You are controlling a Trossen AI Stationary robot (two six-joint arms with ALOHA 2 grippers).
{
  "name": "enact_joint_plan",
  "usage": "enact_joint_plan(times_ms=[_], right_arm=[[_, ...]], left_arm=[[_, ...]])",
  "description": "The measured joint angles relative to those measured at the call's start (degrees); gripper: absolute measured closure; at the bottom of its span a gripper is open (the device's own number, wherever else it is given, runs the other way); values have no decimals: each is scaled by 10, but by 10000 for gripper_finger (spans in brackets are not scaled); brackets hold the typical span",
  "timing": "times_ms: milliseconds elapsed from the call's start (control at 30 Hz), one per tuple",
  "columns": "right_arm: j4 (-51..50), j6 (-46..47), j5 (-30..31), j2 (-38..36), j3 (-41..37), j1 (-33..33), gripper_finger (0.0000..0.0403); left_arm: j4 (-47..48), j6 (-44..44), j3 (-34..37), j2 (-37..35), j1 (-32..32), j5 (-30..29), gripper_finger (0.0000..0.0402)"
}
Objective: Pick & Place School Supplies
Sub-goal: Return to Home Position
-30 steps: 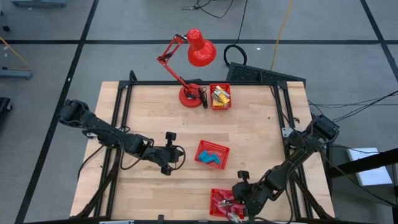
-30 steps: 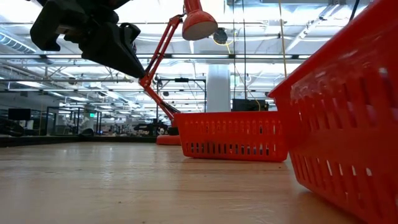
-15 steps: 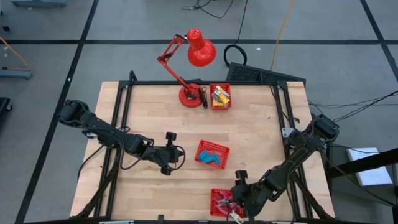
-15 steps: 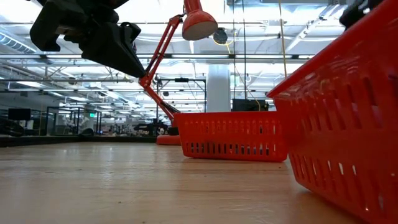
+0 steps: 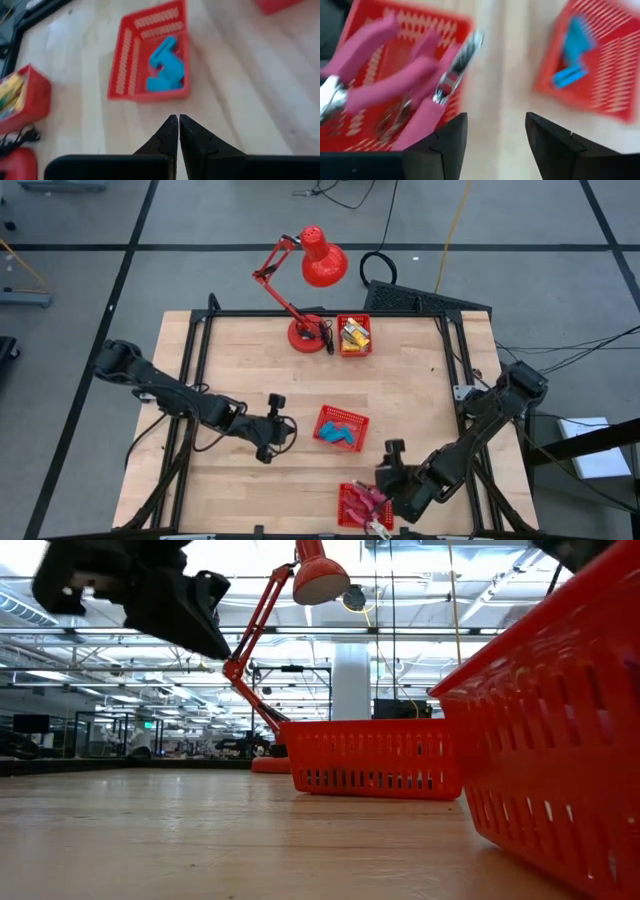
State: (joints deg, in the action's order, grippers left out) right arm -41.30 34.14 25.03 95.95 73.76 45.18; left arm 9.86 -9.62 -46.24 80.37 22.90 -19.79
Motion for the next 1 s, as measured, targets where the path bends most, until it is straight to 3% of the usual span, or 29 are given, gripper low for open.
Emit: enact_joint_plan(times_ms=[133,267,433,567,700,1000], right_arm=[[21,-47,86,-45,-5,2,218],[108,-120,137,-131,-50,11,225],[286,-204,141,-270,-184,16,233],[447,-256,139,-379,-327,15,234],[574,-273,139,-478,-450,14,235],[677,-263,138,-651,-628,14,236]], left_arm=[[5,-1,0,-29,0,14,380],[43,8,0,-94,-1,18,380],[61,27,35,-233,4,60,380],[-1,27,104,-358,13,118,380],[-31,53,174,-469,19,108,380],[-20,113,266,-608,19,16,380]])
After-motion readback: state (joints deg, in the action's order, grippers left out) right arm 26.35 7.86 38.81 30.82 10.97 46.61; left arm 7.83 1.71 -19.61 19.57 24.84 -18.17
